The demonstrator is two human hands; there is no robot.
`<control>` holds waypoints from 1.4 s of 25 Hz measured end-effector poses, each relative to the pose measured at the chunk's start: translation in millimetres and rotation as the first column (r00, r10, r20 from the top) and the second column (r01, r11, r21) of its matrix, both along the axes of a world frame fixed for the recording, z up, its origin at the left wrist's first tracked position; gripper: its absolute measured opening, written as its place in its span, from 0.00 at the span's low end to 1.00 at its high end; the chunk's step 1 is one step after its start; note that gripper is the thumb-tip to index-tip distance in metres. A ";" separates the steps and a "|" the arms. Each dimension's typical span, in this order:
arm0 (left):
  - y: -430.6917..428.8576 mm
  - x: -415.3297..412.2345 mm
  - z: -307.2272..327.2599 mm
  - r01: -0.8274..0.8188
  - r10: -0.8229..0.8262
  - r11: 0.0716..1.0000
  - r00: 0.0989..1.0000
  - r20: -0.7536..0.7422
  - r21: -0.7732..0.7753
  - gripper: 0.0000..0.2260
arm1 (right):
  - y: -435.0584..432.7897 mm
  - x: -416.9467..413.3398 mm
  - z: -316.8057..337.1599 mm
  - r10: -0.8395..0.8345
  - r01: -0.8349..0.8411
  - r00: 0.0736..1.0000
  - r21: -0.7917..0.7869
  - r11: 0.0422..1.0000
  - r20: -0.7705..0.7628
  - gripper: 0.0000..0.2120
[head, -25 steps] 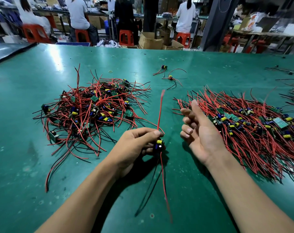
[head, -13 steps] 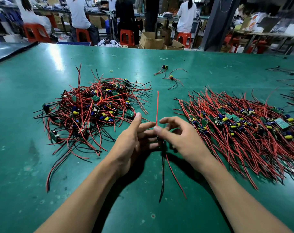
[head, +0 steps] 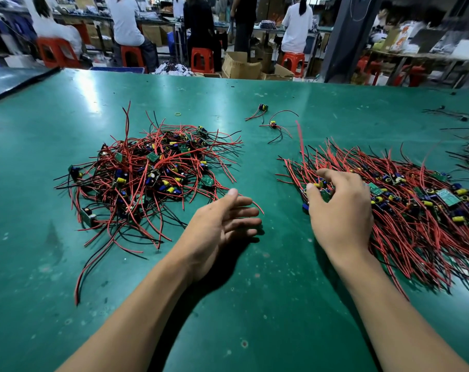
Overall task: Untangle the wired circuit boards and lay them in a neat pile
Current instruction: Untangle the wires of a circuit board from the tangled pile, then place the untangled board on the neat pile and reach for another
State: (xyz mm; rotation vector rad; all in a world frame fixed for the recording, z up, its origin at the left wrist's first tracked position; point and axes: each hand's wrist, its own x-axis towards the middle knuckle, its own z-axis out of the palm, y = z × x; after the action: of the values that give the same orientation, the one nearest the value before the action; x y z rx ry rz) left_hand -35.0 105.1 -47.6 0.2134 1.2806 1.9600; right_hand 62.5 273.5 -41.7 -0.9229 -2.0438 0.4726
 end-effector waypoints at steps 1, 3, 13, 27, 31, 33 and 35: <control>-0.7 0.8 -0.7 0.008 -0.008 1.000 1.000 -0.016 -0.010 0.16 | -1.8 -0.3 -0.6 -0.003 0.002 1.000 0.049 0.999 0.006 0.12; -2.3 1.7 -0.9 0.029 -0.029 1.000 0.999 -0.019 -0.007 0.11 | -13.9 -4.9 -2.0 0.149 -0.145 0.988 0.102 0.984 -0.033 0.11; -10.6 -9.8 -12.4 -0.549 0.012 0.770 0.522 -0.853 -0.325 0.10 | -31.2 -10.1 -15.5 0.205 -0.243 0.870 0.028 0.970 0.449 0.19; -5.0 -6.1 -16.2 -0.523 -0.167 0.750 0.442 -0.881 -0.404 0.06 | -42.1 -16.6 -23.0 0.394 -0.452 0.750 -0.023 0.892 0.532 0.18; -5.3 -6.5 -16.5 -0.525 -0.169 0.743 0.453 -0.875 -0.415 0.05 | -31.5 -11.1 -17.4 0.215 -0.260 0.842 0.023 0.965 0.495 0.12; -5.4 -6.6 -16.2 -0.514 -0.181 0.746 0.457 -0.871 -0.425 0.05 | -27.4 -8.1 -15.6 0.145 -0.186 0.844 0.030 0.982 0.516 0.13; -5.8 -7.1 -16.3 -0.513 -0.185 0.745 0.456 -0.871 -0.427 0.05 | -27.0 -8.1 -16.7 0.136 -0.175 0.844 0.027 0.984 0.518 0.14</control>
State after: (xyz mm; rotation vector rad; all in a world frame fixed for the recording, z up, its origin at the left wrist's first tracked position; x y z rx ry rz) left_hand -42.1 99.3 -63.9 0.8665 2.7195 1.3500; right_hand 54.5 246.5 -58.4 -0.9089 -2.6220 0.2435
